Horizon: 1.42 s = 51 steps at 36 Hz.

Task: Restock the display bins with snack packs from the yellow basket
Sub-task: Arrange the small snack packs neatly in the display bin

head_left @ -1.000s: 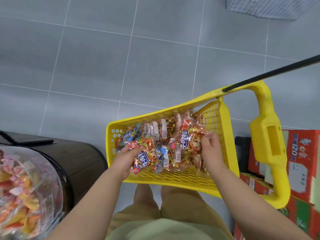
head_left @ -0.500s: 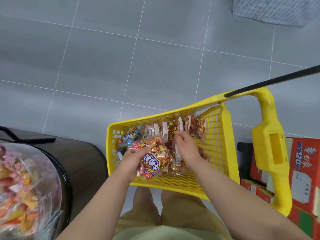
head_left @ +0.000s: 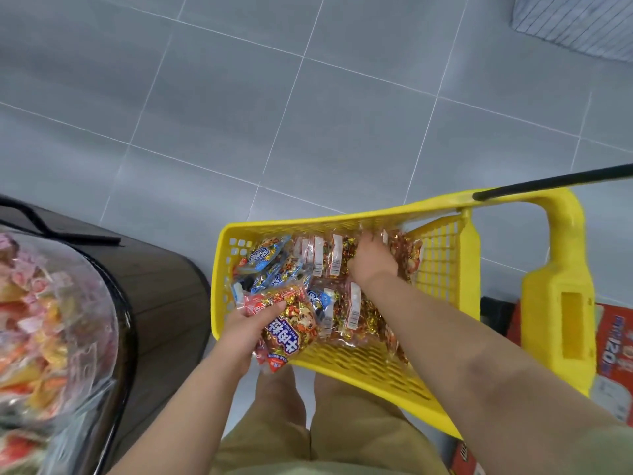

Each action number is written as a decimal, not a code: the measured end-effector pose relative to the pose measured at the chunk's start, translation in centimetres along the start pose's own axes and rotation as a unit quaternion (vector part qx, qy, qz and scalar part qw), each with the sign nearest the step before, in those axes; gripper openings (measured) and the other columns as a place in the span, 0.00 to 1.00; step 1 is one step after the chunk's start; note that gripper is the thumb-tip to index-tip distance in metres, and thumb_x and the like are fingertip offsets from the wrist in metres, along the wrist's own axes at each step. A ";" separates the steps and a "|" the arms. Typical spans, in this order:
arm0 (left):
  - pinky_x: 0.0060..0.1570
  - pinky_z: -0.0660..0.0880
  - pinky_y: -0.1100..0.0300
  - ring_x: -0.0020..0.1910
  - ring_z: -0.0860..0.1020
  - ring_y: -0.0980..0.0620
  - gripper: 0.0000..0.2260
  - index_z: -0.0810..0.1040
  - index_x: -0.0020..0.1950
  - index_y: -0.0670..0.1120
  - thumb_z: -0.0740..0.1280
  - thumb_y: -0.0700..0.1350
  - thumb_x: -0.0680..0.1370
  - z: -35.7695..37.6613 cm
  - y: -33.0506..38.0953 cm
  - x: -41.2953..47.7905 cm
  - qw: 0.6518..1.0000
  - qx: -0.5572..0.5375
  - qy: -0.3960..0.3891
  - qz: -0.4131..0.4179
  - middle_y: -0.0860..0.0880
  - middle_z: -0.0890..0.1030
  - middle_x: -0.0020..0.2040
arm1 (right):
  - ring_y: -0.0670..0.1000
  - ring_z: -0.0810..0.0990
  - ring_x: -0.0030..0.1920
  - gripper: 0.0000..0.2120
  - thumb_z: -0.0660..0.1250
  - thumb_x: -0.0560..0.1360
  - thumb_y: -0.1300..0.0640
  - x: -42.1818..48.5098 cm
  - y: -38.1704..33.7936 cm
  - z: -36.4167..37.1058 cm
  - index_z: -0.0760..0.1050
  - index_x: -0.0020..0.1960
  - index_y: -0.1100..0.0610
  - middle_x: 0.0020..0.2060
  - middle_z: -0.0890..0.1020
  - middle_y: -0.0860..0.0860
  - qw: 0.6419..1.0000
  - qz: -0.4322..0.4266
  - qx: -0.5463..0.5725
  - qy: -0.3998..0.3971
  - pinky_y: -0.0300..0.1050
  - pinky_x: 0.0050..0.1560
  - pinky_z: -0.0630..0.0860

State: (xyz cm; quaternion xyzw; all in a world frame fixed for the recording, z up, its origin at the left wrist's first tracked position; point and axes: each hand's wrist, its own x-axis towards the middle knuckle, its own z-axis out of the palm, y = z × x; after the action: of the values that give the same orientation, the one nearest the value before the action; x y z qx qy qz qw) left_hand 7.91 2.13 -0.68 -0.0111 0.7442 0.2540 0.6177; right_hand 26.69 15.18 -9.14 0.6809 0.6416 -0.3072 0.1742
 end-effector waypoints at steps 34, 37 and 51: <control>0.56 0.71 0.32 0.48 0.82 0.35 0.17 0.77 0.54 0.43 0.77 0.45 0.69 -19.0 -2.5 -8.9 0.982 -0.124 0.010 0.142 0.40 0.85 0.44 | 0.60 0.84 0.41 0.19 0.49 0.71 0.74 -19.9 -12.4 -3.3 0.68 0.56 0.60 0.43 0.84 0.58 0.710 0.022 0.673 -0.205 0.49 0.32 0.80; 0.44 0.79 0.47 0.44 0.84 0.41 0.27 0.76 0.54 0.46 0.80 0.49 0.60 -23.2 -3.6 -11.0 0.972 -0.160 0.014 0.171 0.44 0.86 0.43 | 0.57 0.85 0.36 0.21 0.47 0.71 0.73 -22.8 -17.2 -1.6 0.66 0.60 0.60 0.39 0.85 0.55 0.686 -0.008 0.683 -0.250 0.48 0.32 0.81; 0.21 0.73 0.68 0.27 0.81 0.59 0.07 0.78 0.46 0.45 0.74 0.41 0.72 -38.8 -9.9 -15.7 0.918 -0.300 0.126 0.226 0.51 0.85 0.35 | 0.48 0.79 0.36 0.11 0.58 0.74 0.68 -34.9 -37.2 9.4 0.76 0.48 0.57 0.38 0.82 0.50 0.806 -0.147 0.530 -0.217 0.40 0.37 0.75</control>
State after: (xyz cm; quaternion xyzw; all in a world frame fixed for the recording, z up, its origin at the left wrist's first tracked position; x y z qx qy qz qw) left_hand -20.55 -26.29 14.39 -0.0594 0.6872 0.5948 0.4129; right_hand -11.24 -13.19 12.10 0.4801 0.4169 -0.7614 -0.1263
